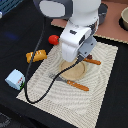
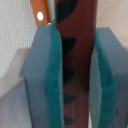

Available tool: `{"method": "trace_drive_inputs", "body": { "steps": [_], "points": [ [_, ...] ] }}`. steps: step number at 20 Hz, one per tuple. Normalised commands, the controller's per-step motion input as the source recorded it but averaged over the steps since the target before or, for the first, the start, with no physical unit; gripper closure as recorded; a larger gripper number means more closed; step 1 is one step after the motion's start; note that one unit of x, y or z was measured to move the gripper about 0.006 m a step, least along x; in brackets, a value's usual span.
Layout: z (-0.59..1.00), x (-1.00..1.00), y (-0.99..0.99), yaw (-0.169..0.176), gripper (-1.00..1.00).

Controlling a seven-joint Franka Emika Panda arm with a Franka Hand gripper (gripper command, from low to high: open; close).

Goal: Interact with the objects in diverse but meaningful ways.

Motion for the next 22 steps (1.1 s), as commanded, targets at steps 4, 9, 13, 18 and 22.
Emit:
{"method": "trace_drive_inputs", "body": {
  "steps": [4,9,13,18,22],
  "points": [
    [-0.04,0.18,-0.04,0.0,1.0],
    [-0.18,0.13,-0.08,-0.005,1.0],
    [-0.34,0.02,-0.22,-0.019,1.0],
    [-0.37,0.0,-0.22,-0.027,1.0],
    [-0.3,0.01,-0.13,-0.025,1.0]
  ]
}}
